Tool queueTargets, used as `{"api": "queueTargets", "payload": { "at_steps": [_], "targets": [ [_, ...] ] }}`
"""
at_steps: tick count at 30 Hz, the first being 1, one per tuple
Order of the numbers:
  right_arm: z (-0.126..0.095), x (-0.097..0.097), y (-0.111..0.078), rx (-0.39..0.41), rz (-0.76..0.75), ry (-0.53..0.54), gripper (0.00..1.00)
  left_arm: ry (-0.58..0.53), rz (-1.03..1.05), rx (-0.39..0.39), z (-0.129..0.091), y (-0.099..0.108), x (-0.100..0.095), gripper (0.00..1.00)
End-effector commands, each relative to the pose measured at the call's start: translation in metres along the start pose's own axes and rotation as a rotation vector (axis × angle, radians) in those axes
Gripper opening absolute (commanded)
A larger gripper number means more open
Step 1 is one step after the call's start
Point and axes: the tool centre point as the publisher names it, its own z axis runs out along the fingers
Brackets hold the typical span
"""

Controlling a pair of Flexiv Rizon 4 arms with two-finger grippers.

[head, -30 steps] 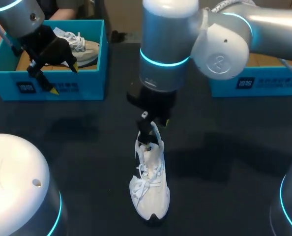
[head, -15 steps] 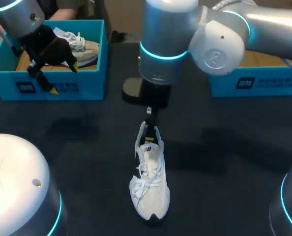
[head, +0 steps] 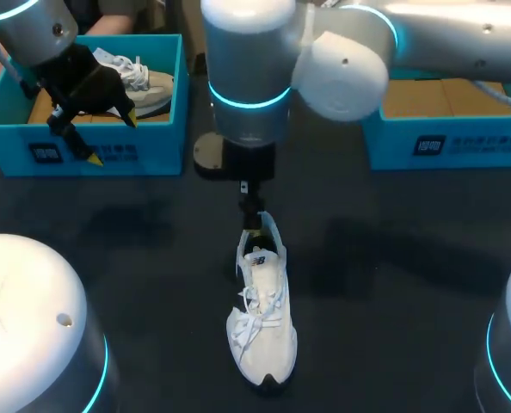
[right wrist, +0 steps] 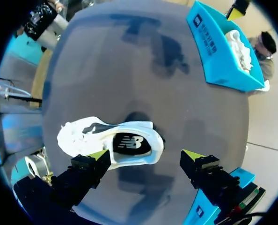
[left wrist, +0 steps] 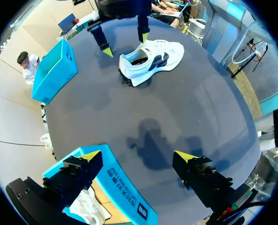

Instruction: Take the shoe out of the shoebox, open the shoe tongue, remove and reinsert the insole, then place the shoe into the shoebox

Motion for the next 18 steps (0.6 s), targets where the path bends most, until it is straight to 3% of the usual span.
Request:
{"api": "queueTargets", "payload": {
  "at_steps": [1, 11, 18],
  "targets": [
    [0.019, -0.011, 0.007, 0.016, -0.032, 0.007, 1.00, -0.001, 0.001, -0.002, 0.000, 0.000, 0.001, 1.00],
    [0.054, -0.021, 0.003, 0.003, -0.099, 0.001, 1.00, -0.001, 0.001, -0.002, 0.000, 0.000, 0.001, 1.00],
    [0.066, -0.025, 0.001, 0.023, -0.144, 0.004, 1.00, -0.001, 0.001, -0.002, 0.000, 0.000, 0.001, 1.00]
  ]
}}
